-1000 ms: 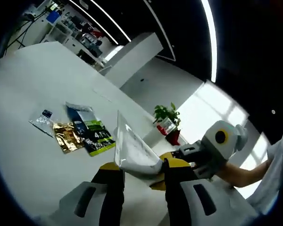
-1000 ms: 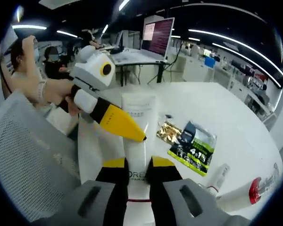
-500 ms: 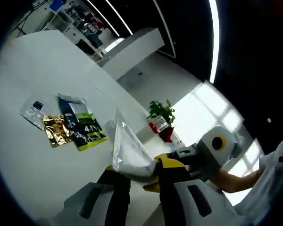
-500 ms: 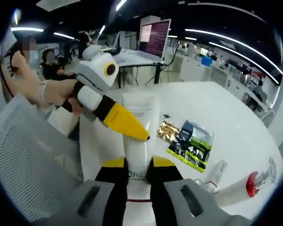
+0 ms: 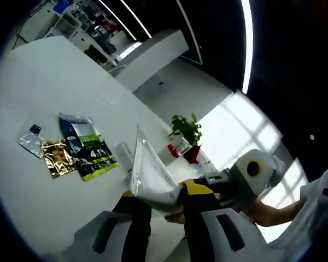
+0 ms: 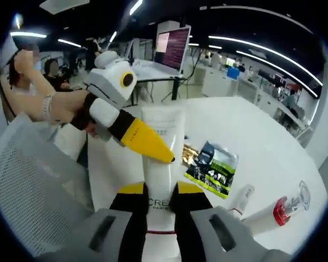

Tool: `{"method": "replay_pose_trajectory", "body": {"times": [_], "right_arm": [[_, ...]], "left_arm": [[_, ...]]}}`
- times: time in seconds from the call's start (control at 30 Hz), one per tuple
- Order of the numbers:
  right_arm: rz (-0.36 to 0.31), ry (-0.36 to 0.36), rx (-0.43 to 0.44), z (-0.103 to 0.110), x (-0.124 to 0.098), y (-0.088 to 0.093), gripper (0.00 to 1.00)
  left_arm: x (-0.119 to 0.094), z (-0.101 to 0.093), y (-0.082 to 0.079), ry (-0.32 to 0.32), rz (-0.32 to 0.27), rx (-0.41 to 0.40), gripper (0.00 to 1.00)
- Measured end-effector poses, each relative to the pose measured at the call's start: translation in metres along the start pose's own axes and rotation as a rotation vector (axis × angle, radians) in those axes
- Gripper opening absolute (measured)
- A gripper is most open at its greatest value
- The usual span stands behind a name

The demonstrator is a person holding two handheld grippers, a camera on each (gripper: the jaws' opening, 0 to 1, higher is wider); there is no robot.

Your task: Arrange the skincare products in the storage area until every visible bottle or jar stands upright without overlapping.

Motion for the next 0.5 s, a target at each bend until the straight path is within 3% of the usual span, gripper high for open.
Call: {"method": "replay_pose_trajectory", "body": {"times": [0.23,0.33,0.5], "right_arm": [[-0.006,0.047,0.0,0.0,-0.011,0.002,0.17],[-0.01,0.054,0.012,-0.002,-0.015,0.004,0.18],[-0.008,0.07,0.038,-0.003,-0.021,0.01,0.19]], "left_arm": [[0.01,-0.003,-0.007,0.023,0.01,0.02,0.16],[0.015,-0.007,-0.009,0.03,0.016,0.066,0.16],[0.023,-0.018,-0.008,0.035,0.07,0.11,0.15]]}}
Point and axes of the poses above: the point that each gripper's makers call its tool centre point, and the gripper's own axes: x roughly forward along the fingers, z roughly to its left, y roughly out of its underside, the point moved 9 cm from there along -x, roughly backward along the fingers, and after that the axes turned 11 degrees about -y, right-handed, at the moved point
